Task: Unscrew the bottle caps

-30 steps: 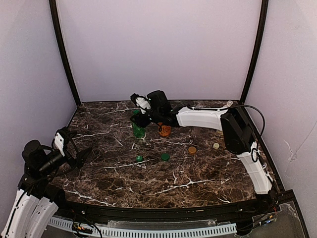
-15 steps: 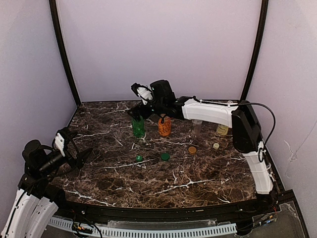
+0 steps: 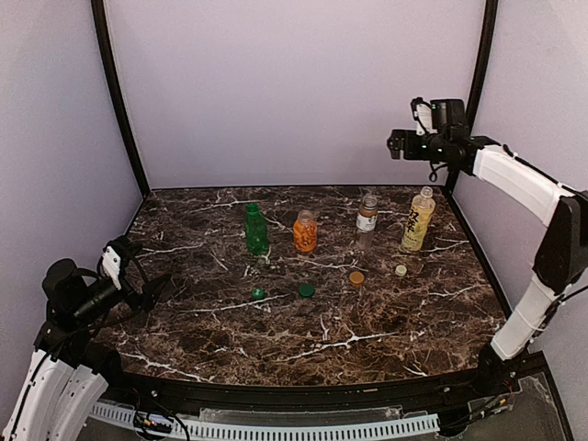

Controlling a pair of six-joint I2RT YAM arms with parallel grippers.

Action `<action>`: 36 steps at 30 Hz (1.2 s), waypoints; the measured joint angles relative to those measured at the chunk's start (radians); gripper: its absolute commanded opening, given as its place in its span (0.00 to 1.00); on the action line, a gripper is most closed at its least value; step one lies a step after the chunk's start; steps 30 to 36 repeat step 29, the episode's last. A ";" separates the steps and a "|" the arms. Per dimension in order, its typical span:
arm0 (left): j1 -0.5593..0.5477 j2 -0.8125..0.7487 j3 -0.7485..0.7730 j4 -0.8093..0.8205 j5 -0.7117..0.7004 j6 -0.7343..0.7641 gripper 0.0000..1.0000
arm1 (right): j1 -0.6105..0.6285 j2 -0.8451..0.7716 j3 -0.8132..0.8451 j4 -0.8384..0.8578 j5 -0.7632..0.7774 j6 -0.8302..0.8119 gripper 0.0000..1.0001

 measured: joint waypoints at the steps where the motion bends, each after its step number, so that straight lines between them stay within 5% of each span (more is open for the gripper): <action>1: 0.003 0.000 0.000 0.000 -0.001 0.002 0.99 | -0.061 -0.063 -0.074 -0.005 0.012 0.013 0.99; 9: 0.018 0.000 0.000 0.000 -0.015 0.010 0.99 | -0.320 -0.498 -0.511 -0.014 0.045 0.070 0.99; 21: 0.080 0.048 0.031 -0.006 -0.256 -0.121 0.99 | -0.328 -1.089 -1.217 0.171 0.175 0.178 0.99; 29: 0.180 0.113 0.078 -0.048 -0.338 -0.267 0.99 | -0.328 -1.346 -1.381 0.278 0.224 0.243 0.99; 36: 0.180 0.113 0.078 -0.048 -0.338 -0.267 0.99 | -0.328 -1.346 -1.381 0.278 0.224 0.243 0.99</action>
